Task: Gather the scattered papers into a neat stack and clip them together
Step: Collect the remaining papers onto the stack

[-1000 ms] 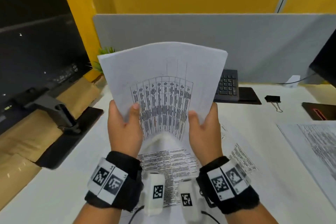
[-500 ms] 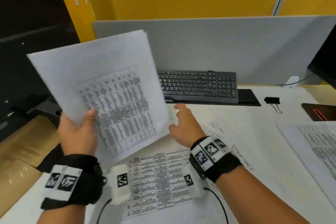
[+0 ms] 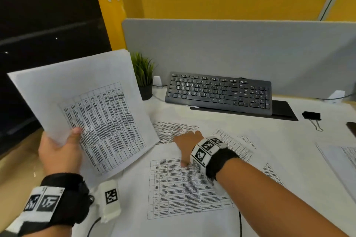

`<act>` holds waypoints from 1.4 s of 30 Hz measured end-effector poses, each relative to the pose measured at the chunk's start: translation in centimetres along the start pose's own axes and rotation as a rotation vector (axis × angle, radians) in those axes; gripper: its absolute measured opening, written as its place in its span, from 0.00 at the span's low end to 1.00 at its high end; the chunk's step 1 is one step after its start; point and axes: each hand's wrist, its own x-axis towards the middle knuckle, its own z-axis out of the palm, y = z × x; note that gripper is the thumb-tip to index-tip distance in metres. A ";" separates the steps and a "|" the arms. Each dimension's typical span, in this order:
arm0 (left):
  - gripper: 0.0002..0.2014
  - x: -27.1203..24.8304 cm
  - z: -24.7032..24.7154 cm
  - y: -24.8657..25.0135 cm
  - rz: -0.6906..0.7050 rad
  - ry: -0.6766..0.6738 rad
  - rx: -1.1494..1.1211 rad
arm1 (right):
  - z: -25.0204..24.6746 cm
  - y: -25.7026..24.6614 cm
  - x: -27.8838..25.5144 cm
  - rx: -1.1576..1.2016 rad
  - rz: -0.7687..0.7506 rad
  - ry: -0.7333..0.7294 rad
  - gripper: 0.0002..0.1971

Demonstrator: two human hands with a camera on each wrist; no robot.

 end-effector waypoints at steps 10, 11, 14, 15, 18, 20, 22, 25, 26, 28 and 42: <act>0.20 -0.4 -1.1 0.3 -0.014 0.010 0.023 | -2.0 3.2 0.1 -0.130 -0.186 -0.099 0.36; 0.20 -0.5 -1.2 0.2 -0.012 0.013 0.029 | -1.8 3.4 -0.2 -0.108 -0.203 -0.131 0.40; 0.19 -0.7 -1.1 0.1 -0.006 0.015 0.034 | -1.0 4.4 -1.2 -0.051 -0.220 -0.173 0.44; 0.19 -0.8 -1.0 0.2 -0.008 0.011 0.028 | -0.9 4.7 -1.4 -0.044 -0.214 -0.168 0.44; 0.19 -1.4 -0.3 0.6 -0.020 -0.010 0.021 | -1.0 5.2 -2.0 -0.107 -0.160 -0.139 0.43; 0.19 -1.8 0.0 1.1 -0.026 -0.025 0.012 | -1.0 5.3 -2.4 -0.130 -0.101 -0.128 0.40; 0.18 -2.1 0.2 1.4 -0.026 -0.034 0.010 | -1.0 5.6 -2.8 -0.121 -0.086 -0.103 0.28; 0.17 -2.2 0.3 1.7 -0.029 -0.042 0.024 | -2.3 6.5 -3.9 -0.026 -0.064 -0.004 0.12; 0.17 -2.2 0.3 1.7 -0.028 -0.039 0.029 | -3.2 7.0 -4.5 0.023 -0.038 0.024 0.10; 0.18 -2.2 0.4 2.0 -0.019 -0.033 0.029 | -5.4 8.2 -5.8 0.091 -0.003 0.102 0.09; 0.19 -3.6 2.0 4.5 -0.024 -0.110 -0.044 | -10.2 15.8 -12.6 1.049 0.127 0.854 0.14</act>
